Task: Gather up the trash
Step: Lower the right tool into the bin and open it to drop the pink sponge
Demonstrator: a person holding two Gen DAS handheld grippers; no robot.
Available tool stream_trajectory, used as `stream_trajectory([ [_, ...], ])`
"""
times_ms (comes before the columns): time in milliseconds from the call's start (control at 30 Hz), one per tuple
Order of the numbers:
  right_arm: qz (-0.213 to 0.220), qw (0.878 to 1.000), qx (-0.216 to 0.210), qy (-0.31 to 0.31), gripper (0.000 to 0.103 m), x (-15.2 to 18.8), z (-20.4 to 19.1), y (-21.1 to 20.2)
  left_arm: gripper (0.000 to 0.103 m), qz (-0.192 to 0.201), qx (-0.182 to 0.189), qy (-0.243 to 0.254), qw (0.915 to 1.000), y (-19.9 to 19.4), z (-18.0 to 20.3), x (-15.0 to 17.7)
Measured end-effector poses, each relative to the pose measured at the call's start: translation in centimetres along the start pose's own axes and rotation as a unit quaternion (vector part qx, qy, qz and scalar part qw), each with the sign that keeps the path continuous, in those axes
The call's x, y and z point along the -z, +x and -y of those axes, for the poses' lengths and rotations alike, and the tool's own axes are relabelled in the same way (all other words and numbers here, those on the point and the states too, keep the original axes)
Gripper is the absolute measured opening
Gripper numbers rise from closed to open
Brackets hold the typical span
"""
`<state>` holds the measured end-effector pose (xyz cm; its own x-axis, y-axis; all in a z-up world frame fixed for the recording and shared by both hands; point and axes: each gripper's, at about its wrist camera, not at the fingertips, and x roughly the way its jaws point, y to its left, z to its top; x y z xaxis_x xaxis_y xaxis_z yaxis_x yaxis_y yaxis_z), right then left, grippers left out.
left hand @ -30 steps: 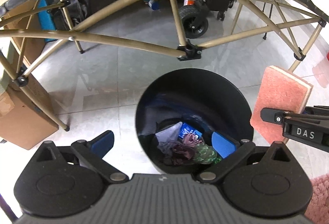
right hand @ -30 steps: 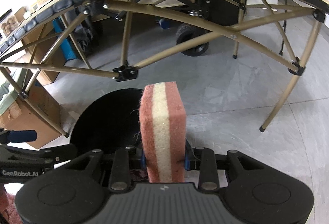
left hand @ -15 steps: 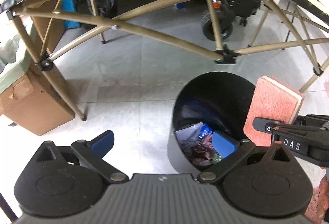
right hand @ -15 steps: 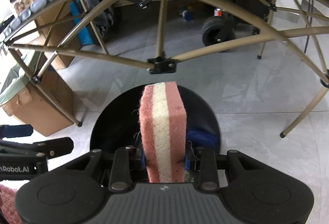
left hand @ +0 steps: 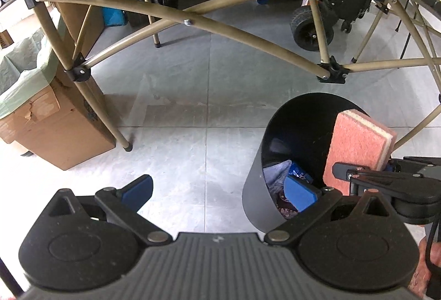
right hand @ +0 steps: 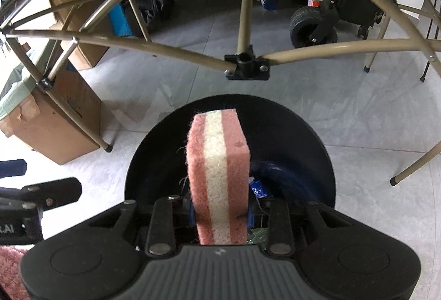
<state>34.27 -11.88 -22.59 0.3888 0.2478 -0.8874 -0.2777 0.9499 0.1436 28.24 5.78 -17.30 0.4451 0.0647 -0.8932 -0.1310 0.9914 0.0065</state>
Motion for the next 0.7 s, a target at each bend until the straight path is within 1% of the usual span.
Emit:
stream_trajectory([
  [167, 0.002, 1.0, -0.001, -0.017, 0.031, 0.0, -1.2, 0.1, 0.103, -0.002, -0.004, -0.007, 1.0, 0.2, -0.5, 0.0],
  [400, -0.002, 1.0, 0.003, -0.021, 0.032, -0.2, -1.6, 0.1, 0.103, -0.005, -0.007, -0.01, 0.9999, 0.4, -0.7, 0.0],
  [467, -0.004, 1.0, 0.011, -0.019, 0.037, -0.3, -1.6, 0.1, 0.103, -0.005, -0.007, -0.01, 0.9999, 0.3, -0.6, 0.0],
  [500, -0.004, 1.0, 0.013, -0.017, 0.046, -0.3, -1.4, 0.1, 0.103, -0.005, -0.007, -0.009, 0.9999, 0.4, -0.6, 0.0],
  [533, -0.003, 1.0, 0.016, -0.015, 0.059, -0.3, -1.3, 0.1, 0.103, -0.006, -0.007, -0.009, 0.9999, 0.4, -0.6, 0.0],
  [567, -0.004, 1.0, 0.018, -0.016, 0.067, -0.3, -1.3, 0.1, 0.103, -0.007, -0.007, -0.01, 0.9999, 0.5, -0.7, 0.0],
  [600, -0.005, 1.0, 0.022, -0.018, 0.085, -0.3, -1.3, 0.1, 0.103, -0.007, -0.008, -0.01, 0.9999, 0.5, -0.7, 0.0],
  [633, -0.005, 0.999, 0.026, -0.02, 0.099, -0.3, -1.3, 0.1, 0.103, -0.007, -0.008, -0.011, 0.9999, 0.5, -0.8, 0.0],
  [667, -0.004, 0.999, 0.03, -0.022, 0.102, -0.2, -1.4, 0.1, 0.103, -0.007, -0.008, -0.012, 0.9999, 0.5, -0.9, 0.0],
  [700, -0.003, 0.999, 0.033, -0.026, 0.103, -0.2, -1.5, 0.1, 0.103, -0.006, -0.008, -0.012, 0.9999, 0.5, -0.9, 0.0],
])
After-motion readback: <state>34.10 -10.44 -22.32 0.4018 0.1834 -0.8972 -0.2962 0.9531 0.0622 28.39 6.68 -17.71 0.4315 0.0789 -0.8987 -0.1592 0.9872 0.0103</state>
